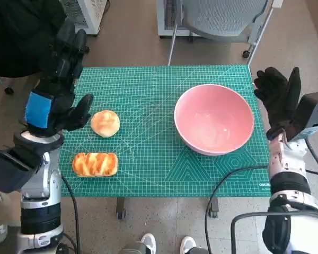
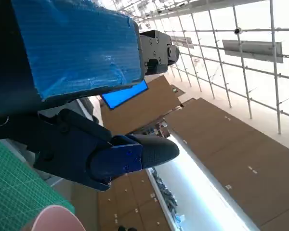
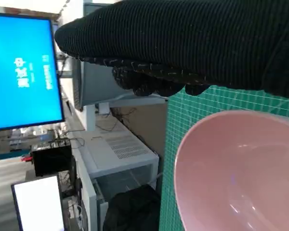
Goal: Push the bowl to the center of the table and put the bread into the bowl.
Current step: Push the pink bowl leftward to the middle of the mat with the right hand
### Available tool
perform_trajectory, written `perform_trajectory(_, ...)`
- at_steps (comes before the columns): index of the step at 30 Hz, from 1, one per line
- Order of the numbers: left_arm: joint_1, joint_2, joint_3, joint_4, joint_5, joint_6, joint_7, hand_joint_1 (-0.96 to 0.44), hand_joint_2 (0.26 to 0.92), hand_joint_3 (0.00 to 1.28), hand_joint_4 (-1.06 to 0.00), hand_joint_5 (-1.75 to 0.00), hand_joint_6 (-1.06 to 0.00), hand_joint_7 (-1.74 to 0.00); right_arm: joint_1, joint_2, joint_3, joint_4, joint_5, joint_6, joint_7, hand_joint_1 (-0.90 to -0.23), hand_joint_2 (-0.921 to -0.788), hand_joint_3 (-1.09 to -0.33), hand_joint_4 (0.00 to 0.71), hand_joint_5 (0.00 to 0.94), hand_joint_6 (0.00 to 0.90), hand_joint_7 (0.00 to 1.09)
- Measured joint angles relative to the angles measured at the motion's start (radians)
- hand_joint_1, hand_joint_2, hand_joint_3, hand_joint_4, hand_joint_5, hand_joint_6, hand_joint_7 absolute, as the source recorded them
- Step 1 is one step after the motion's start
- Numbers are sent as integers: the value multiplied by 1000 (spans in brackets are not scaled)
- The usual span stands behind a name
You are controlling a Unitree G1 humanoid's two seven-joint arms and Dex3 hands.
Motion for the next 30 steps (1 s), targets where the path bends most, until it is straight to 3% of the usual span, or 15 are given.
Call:
perform_trajectory(8, 10, 10, 11, 1, 0, -3, -7, -627, 921, 515, 1, 1, 1, -94, 0, 12, -17, 0, 1, 2, 0, -693, -921, -989, 358, 23, 370, 60)
perform_trajectory(30, 23, 25, 32, 4, 0, -14, -20, -638, 921, 509, 1, 1, -5, -38, 6, 43, -17, 1, -3, 14, 20, -757, -921, -960, 307, 0, 345, 33)
